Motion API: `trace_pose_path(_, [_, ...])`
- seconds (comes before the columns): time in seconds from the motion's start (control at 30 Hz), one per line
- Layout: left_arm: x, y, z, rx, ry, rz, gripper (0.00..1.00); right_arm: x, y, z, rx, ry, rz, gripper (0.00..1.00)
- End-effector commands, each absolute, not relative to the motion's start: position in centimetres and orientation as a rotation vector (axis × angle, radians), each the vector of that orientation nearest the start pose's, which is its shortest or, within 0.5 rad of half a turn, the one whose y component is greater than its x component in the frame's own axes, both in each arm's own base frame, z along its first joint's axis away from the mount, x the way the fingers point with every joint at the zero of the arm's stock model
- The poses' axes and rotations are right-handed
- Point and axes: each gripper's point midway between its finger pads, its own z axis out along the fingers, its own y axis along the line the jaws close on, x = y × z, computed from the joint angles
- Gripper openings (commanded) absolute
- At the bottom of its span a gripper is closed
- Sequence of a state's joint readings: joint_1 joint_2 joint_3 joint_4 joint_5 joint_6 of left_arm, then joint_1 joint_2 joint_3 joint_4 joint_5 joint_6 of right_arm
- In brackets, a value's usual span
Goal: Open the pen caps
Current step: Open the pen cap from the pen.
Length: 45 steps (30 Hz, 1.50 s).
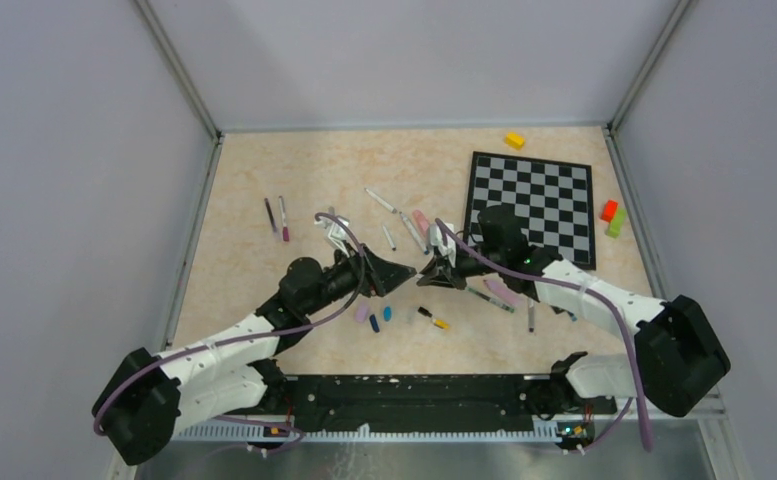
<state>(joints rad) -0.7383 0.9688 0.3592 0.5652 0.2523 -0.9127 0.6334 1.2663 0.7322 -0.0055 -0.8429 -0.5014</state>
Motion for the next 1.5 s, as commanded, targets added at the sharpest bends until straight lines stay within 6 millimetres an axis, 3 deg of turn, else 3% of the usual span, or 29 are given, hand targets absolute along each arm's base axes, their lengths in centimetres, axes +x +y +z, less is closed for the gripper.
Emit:
trace_pose_path(0.0, [20.7,-28.6,23.1,0.010,1.694,-1.507,0.85,21.1,30.2,15.9,-1.412,1.427,0.991,0.00])
trace_pose_path(0.37, [20.8,-29.1,22.1,-0.012,1.730,-1.537,0.59,21.5,30.8,15.3,-1.379,1.470,0.963,0.00])
trace_pose_path(0.63, [21.0,-29.3,21.4,-0.018,1.773,-1.514,0.33,21.5,31.0,14.9,-1.380,1.480,0.949,0.00])
trace_pose_path(0.73, [21.2,-29.3,21.1,-0.025,1.800,-1.494,0.29,21.5,31.0,14.8,-1.386,1.479,0.940,0.00])
trace_pose_path(0.97, [21.7,-29.4,20.8,-0.061,1.847,-1.468,0.02,21.6,31.3,13.8,-1.452,1.459,0.832,0.00])
trace_pose_path(1.03, [22.0,-29.2,20.7,-0.097,1.855,-1.456,0.00,21.6,31.4,13.5,-1.474,1.453,0.803,0.00])
trace_pose_path(1.2, [22.9,-27.2,21.7,-0.205,1.759,-1.407,0.00,21.4,31.2,12.9,-1.514,1.438,0.769,0.00])
trace_pose_path(1.33, [24.2,-23.5,22.9,-0.332,1.650,-1.358,0.00,21.4,31.1,12.4,-1.512,1.458,0.769,0.00])
trace_pose_path(1.47, [25.2,-20.1,25.6,-0.382,1.520,-1.413,0.00,21.0,31.3,11.9,-1.504,1.488,0.808,0.00])
